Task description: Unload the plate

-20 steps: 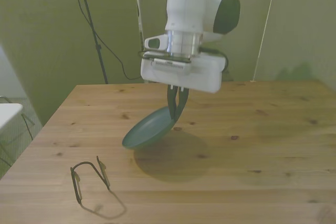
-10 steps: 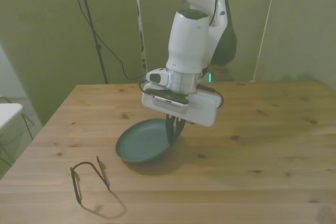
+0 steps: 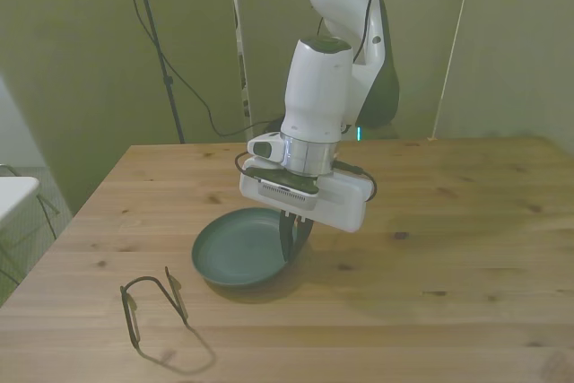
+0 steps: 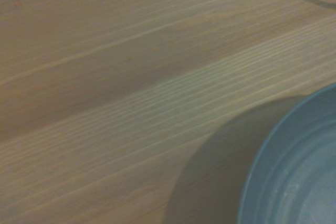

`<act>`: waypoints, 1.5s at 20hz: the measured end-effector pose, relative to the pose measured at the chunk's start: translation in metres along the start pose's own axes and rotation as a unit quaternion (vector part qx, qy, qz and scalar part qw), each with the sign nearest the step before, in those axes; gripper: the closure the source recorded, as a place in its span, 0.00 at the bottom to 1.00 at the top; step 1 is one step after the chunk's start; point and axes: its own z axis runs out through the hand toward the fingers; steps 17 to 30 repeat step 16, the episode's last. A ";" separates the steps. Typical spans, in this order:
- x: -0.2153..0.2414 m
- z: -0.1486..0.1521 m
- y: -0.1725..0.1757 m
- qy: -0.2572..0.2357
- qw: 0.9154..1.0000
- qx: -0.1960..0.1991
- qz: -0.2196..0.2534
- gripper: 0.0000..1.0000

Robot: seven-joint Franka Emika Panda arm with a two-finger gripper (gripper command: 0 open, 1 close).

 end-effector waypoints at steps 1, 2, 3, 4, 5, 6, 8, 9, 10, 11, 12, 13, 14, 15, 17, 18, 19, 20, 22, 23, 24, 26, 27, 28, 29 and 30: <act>0.000 0.000 0.000 0.000 1.000 0.000 0.000 0.00; 0.000 -0.001 0.000 0.000 1.000 0.001 0.001 0.00; 0.000 -0.001 0.000 0.000 1.000 0.001 0.001 0.00; 0.000 -0.002 0.000 0.000 1.000 0.002 0.001 0.00; 0.001 -0.003 0.000 -0.001 1.000 0.003 0.002 0.00; 0.001 -0.004 -0.001 -0.001 1.000 0.004 0.002 0.00; 0.001 -0.006 -0.001 -0.001 1.000 0.006 0.003 0.00; 0.001 -0.007 -0.001 -0.002 1.000 0.007 0.005 0.00; 0.001 -0.009 -0.002 -0.005 1.000 0.010 0.007 0.00; 0.002 -0.014 -0.002 -0.007 1.000 0.015 0.010 0.00; 0.004 -0.022 -0.004 -0.009 1.000 0.023 0.014 0.00; 0.006 -0.034 -0.005 -0.012 0.999 0.033 0.018 0.00; 0.009 -0.049 -0.006 -0.016 0.999 0.042 0.023 0.00; 0.013 -0.066 -0.007 -0.021 0.998 0.050 0.026 0.00; 0.016 -0.084 -0.006 -0.027 0.998 0.054 0.028 0.00; 0.016 -0.084 -0.006 -0.027 0.998 0.054 0.028 0.00; 0.016 -0.084 -0.006 -0.027 0.998 0.054 0.028 0.00; 0.016 -0.084 -0.006 -0.027 0.998 0.054 0.028 0.00; 0.016 -0.084 -0.006 -0.027 0.998 0.054 0.028 0.00; 0.016 -0.084 -0.006 -0.027 0.998 0.054 0.028 0.00; 0.016 -0.084 -0.006 -0.027 0.998 0.054 0.028 0.00; 0.016 -0.084 -0.006 -0.027 0.998 0.054 0.028 0.00; 0.016 -0.084 -0.006 -0.027 0.998 0.054 0.028 0.00; 0.016 -0.084 -0.006 -0.027 0.998 0.054 0.028 0.00; 0.016 -0.084 -0.006 -0.027 0.998 0.054 0.028 0.00; 0.016 -0.084 -0.006 -0.027 0.998 0.054 0.028 0.00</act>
